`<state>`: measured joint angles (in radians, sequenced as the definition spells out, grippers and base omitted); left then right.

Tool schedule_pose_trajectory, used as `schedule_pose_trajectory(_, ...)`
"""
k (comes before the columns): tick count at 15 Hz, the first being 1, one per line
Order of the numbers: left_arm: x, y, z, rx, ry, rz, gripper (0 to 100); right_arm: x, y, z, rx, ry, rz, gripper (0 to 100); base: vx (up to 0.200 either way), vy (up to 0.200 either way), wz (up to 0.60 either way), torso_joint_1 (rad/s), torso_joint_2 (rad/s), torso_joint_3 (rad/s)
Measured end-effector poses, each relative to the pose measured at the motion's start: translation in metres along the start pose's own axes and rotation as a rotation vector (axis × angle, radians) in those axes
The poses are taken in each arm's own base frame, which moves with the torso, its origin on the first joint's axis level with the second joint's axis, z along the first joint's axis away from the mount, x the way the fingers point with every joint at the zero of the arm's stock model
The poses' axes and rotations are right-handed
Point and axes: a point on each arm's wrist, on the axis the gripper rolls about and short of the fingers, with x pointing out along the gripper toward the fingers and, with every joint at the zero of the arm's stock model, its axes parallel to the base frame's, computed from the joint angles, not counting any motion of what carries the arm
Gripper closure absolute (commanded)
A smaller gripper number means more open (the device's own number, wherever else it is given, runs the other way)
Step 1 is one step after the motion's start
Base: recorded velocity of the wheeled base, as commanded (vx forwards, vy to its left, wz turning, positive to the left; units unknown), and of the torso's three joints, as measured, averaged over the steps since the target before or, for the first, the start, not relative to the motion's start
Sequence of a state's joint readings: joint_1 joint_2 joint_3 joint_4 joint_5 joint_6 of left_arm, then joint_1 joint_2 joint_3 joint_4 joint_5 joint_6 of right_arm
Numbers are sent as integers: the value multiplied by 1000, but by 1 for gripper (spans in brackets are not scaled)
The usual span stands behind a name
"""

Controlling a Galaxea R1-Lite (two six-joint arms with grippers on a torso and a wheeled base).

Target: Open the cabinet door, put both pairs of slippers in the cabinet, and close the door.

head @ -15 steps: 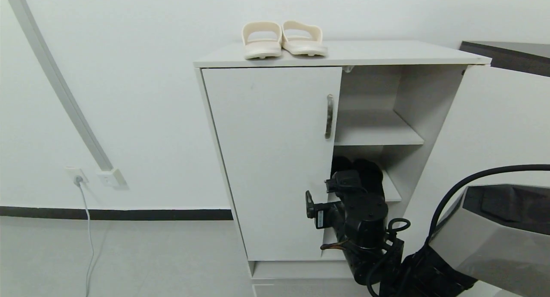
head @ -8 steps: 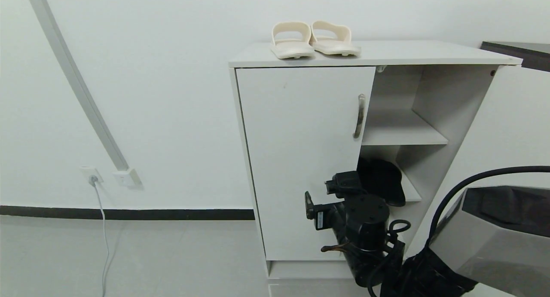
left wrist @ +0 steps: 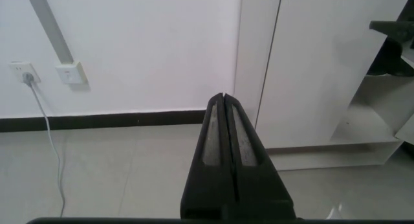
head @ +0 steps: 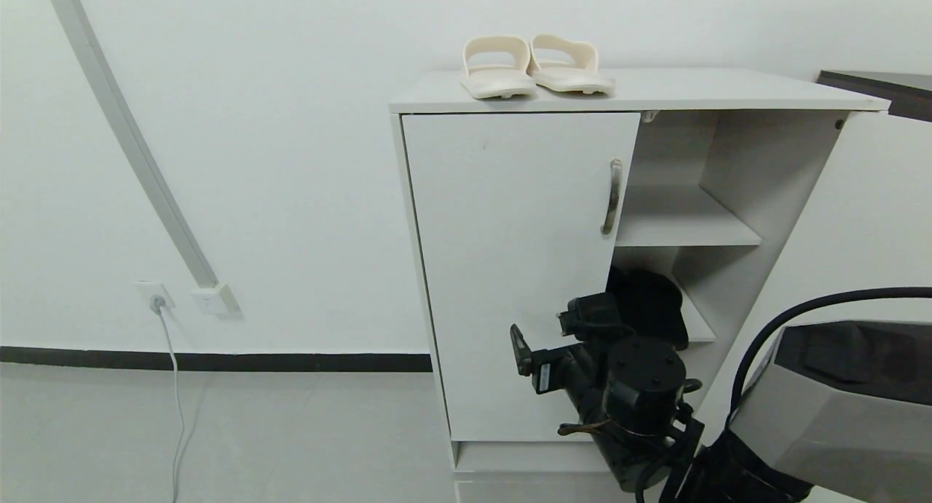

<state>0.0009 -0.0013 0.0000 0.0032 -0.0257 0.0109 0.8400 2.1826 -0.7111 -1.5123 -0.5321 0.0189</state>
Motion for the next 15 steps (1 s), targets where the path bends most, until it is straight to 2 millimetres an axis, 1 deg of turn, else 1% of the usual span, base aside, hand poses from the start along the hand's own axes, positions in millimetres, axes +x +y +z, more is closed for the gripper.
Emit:
schedule_pose_trajectory(2, 0, 0, 0, 0, 0, 1, 100, 0, -2, -5, -50, 0, 2, 0, 0, 0, 0, 0, 0, 0)
schedule_pose_trajectory(5, 0, 0, 0, 0, 0, 1, 100, 9, 2, -3, -37, 13, -50, 0, 0, 0, 0, 0, 0, 0)
schedule_pose_trajectory(6, 0, 0, 0, 0, 0, 0, 100, 7, 1, 0, -10, -16, -25, 0, 0, 0, 0, 0, 0, 0)
schedule_pose_trajectory(7, 0, 0, 0, 0, 0, 0, 100, 4, -3, 0, -20, -25, 11, 0, 0, 0, 0, 0, 0, 0)
schedule_pose_trajectory(9, 0, 0, 0, 0, 0, 1, 100, -4, -12, -9, -98, 13, 50, 0, 0, 0, 0, 0, 0, 0)
schedule_pose_trajectory(10, 0, 0, 0, 0, 0, 1, 100, -6, -14, -11, -105, 23, 51, 0, 0, 0, 0, 0, 0, 0)
schedule_pose_trajectory(15, 0, 0, 0, 0, 0, 1, 100, -5, -15, -18, -114, 39, 49, 0, 0, 0, 0, 0, 0, 0)
